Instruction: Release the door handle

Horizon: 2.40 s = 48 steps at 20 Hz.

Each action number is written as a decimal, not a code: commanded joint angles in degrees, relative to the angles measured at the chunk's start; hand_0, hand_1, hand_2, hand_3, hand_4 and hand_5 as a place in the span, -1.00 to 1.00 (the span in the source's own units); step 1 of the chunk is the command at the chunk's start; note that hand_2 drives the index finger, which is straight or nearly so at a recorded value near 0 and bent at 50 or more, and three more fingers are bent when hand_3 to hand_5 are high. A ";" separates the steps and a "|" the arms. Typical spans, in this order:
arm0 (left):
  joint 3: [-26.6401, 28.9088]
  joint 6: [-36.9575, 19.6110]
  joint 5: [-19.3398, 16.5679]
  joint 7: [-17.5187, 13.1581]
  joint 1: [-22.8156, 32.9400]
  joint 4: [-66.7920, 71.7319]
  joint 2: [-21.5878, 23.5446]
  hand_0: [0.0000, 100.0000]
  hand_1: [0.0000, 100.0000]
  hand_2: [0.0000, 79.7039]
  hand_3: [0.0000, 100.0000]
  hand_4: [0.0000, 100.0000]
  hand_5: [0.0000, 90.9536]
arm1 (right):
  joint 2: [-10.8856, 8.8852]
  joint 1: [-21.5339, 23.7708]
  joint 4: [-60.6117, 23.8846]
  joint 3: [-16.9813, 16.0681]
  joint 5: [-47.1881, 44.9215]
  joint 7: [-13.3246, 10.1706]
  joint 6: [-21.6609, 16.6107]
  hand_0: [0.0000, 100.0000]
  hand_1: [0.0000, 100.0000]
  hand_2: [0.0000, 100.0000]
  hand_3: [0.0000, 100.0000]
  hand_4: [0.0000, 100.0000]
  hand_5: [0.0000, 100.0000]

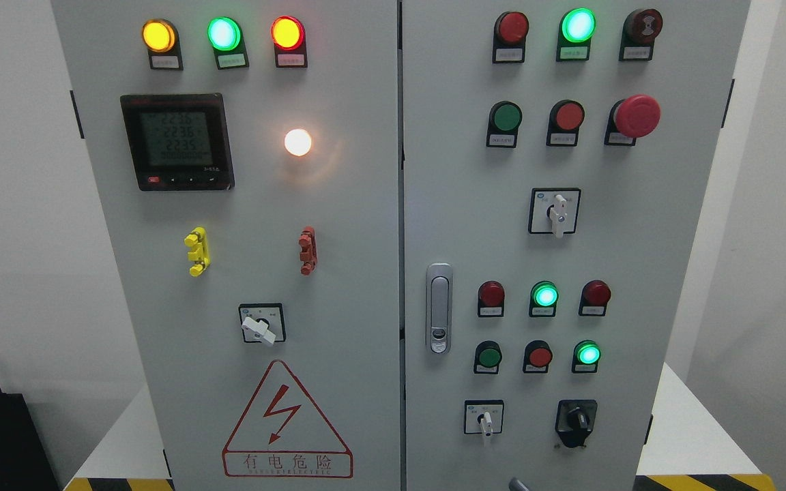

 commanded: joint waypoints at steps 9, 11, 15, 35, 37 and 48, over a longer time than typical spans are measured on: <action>0.97 0.04 0.00 0.01 -1.40 -0.01 -0.02 -0.76 -0.22 -1.00 -1.00 -1.00 -1.00 | 0.00 0.20 -0.06 0.05 -0.01 -0.41 -0.30 -0.13 -0.95 -1.00 -0.61 -0.75 -1.00; 0.97 0.04 0.00 0.01 -1.49 -0.01 -0.02 -0.76 -0.22 -1.00 -1.00 -1.00 -1.00 | 0.00 0.20 -0.06 0.23 0.87 -0.85 -2.39 -0.13 -0.94 -1.00 -0.44 -0.53 -0.82; 0.97 0.04 0.00 0.01 -1.49 -0.01 0.07 -0.76 -0.22 -1.00 -1.00 -1.00 -1.00 | -0.09 -0.32 0.03 0.40 13.75 -6.55 -7.59 -0.21 -0.57 -1.00 0.40 0.46 0.55; 0.97 0.04 0.00 0.01 -1.49 -0.01 0.07 -0.76 -0.22 -1.00 -1.00 -1.00 -1.00 | 0.52 -22.73 13.91 11.30 66.79 -10.35 2.94 -0.20 -0.49 -1.00 0.92 0.87 1.00; 0.97 0.04 0.00 0.01 -1.41 -0.01 -0.02 -0.76 -0.22 -1.00 -1.00 -1.00 -1.00 | 0.52 -24.14 14.97 11.13 67.84 -9.56 4.18 -0.18 -0.49 -1.00 0.91 0.86 1.00; 0.97 0.04 0.00 0.01 -1.49 -0.01 -0.02 -0.76 -0.22 -1.00 -1.00 -1.00 -1.00 | 0.52 -26.86 16.82 9.64 68.02 -6.57 8.84 -0.15 -0.47 -1.00 1.00 0.88 1.00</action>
